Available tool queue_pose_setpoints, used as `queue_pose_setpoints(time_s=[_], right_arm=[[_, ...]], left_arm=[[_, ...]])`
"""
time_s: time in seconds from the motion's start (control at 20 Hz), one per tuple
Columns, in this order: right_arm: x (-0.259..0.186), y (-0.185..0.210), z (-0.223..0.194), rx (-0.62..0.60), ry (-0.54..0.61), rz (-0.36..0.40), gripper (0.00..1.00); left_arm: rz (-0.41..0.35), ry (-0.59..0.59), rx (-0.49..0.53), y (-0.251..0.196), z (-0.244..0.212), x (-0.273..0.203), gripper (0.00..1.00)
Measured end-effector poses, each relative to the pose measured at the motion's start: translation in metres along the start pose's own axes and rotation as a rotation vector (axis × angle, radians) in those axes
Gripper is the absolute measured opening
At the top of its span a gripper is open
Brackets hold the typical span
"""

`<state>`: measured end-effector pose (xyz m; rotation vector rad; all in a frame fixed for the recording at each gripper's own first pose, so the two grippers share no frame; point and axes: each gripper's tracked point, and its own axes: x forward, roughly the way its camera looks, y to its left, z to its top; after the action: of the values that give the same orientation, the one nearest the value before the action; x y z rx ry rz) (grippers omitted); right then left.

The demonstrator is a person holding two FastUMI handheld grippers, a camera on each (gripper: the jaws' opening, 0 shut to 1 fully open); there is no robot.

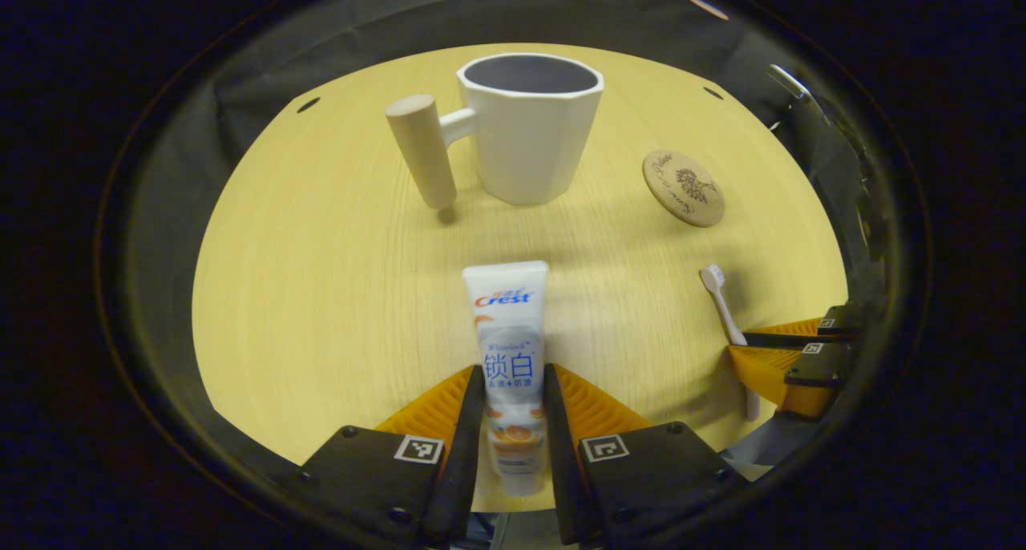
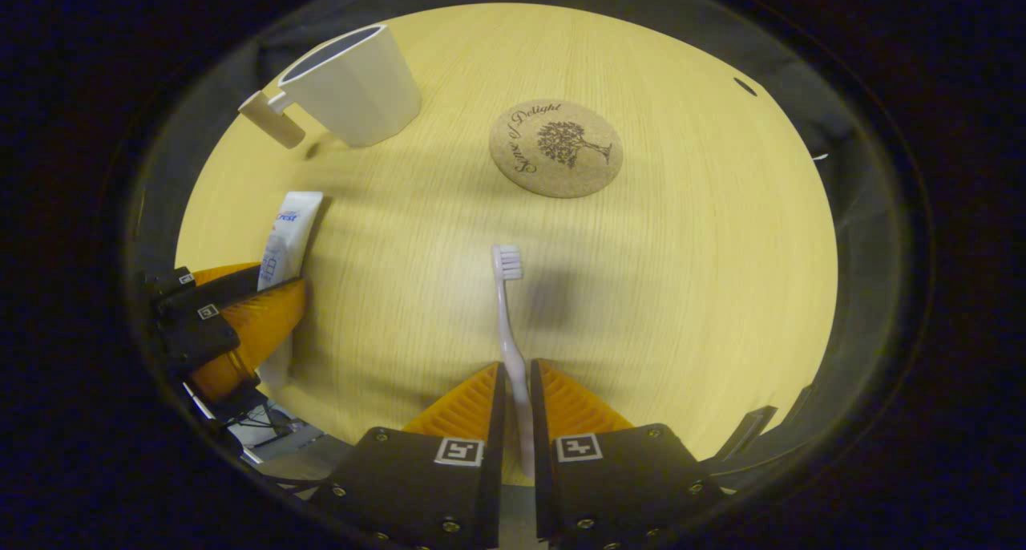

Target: Put the toothbrush and toothpaste on the desktop into the cup, then pick up the cup and place it on the coaster on the desktop.

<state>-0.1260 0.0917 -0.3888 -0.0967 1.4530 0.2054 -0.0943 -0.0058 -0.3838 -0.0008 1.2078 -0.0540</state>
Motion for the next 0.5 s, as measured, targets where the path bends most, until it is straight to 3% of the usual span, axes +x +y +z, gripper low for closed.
queue_pose_setpoints(time_s=[0.05,0.1,0.15,0.2,0.25,0.5], right_arm=[[0.0,0.0,0.0,0.005,0.003,0.007,0.19],[-0.001,-0.004,0.006,0.027,-0.03,0.009,0.19],[0.011,0.0,0.006,0.056,0.008,0.024,0.04],[0.002,-0.002,0.006,0.077,-0.006,0.036,0.03],[-0.001,-0.001,0.004,0.09,0.005,0.045,0.02],[0.0,-0.001,0.005,0.129,-0.001,0.06,0.02]], left_arm=[[-0.001,0.008,-0.013,-0.001,0.0,0.0,0.34],[-0.006,0.008,-0.015,-0.001,-0.001,0.0,0.34],[-0.008,0.017,-0.015,-0.001,-0.002,0.0,0.34],[-0.011,0.004,-0.018,0.0,0.0,-0.002,0.34],[-0.022,0.02,-0.034,-0.001,-0.004,0.0,0.23],[-0.062,0.006,-0.055,0.0,0.0,-0.001,0.23]])
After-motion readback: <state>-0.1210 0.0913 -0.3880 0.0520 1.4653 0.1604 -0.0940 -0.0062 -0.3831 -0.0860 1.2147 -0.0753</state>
